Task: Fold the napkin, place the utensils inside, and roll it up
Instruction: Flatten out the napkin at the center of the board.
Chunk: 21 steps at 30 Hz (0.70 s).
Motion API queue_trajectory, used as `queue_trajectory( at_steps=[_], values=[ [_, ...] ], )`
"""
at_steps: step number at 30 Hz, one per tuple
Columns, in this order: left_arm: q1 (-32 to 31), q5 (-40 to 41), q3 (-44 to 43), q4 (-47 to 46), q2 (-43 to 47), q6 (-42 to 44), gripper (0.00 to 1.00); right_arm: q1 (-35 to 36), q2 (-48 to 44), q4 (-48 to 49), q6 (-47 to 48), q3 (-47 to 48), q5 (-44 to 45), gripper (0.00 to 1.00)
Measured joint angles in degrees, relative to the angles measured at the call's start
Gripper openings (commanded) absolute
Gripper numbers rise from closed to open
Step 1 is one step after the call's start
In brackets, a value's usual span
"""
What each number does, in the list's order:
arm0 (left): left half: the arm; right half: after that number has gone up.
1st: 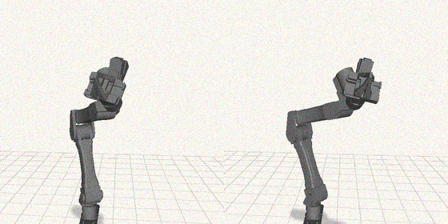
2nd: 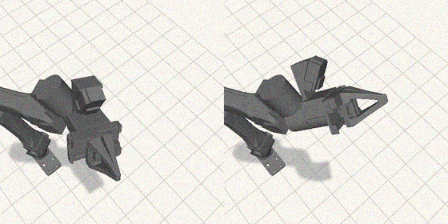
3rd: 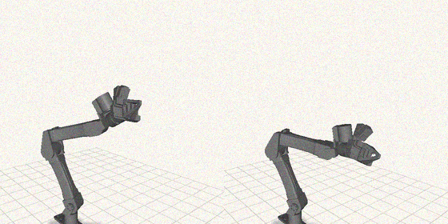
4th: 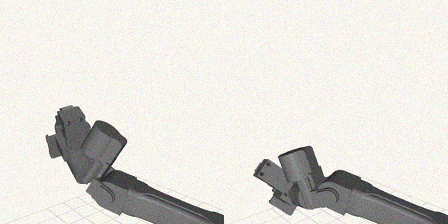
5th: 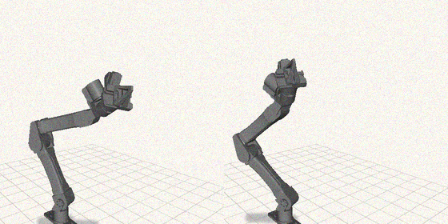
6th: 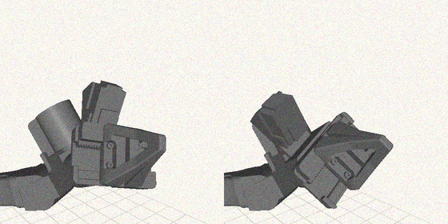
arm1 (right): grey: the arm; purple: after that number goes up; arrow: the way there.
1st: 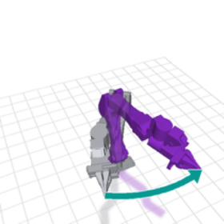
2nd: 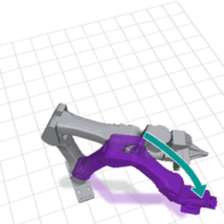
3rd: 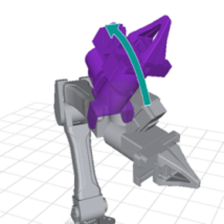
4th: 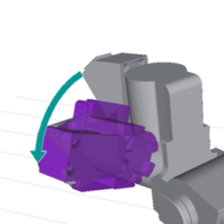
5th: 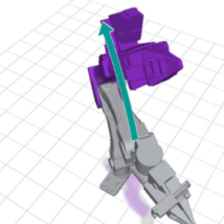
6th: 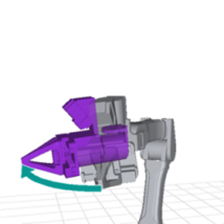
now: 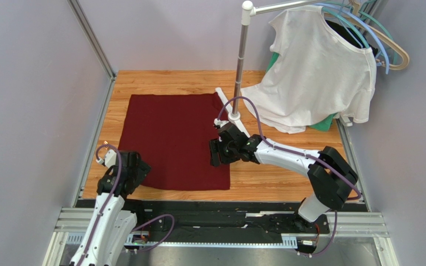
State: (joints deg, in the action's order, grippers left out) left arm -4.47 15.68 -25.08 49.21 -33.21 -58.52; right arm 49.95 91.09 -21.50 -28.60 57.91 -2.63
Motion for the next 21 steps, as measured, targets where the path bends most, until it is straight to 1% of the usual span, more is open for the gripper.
queue_trajectory(
  at_steps=[4,8,12,15,19,21],
  values=[
    [0.0,1.3,-3.6,3.8,2.8,-0.4,0.86,0.0,-1.5,-0.2,0.0,-0.8,0.0,0.64],
    [0.0,4.4,-11.6,6.3,2.9,1.9,0.87,0.0,-6.5,-1.2,-0.2,-3.9,0.7,0.64],
    [0.0,6.6,-16.1,4.0,3.5,7.1,0.85,0.0,-10.4,-1.6,-1.5,-7.5,1.1,0.64],
    [-0.1,5.0,-15.5,-0.2,0.9,10.4,0.84,0.0,-10.9,-1.7,-2.7,-9.4,1.3,0.64],
    [-1.3,-0.4,-10.1,-9.8,-9.4,11.6,0.85,0.0,-10.3,-1.8,-3.6,-10.0,1.3,0.64],
    [-1.8,-3.1,-6.4,-14.0,-14.7,11.4,0.88,0.1,-10.2,-1.9,-3.7,-10.0,1.4,0.64]
  ],
)
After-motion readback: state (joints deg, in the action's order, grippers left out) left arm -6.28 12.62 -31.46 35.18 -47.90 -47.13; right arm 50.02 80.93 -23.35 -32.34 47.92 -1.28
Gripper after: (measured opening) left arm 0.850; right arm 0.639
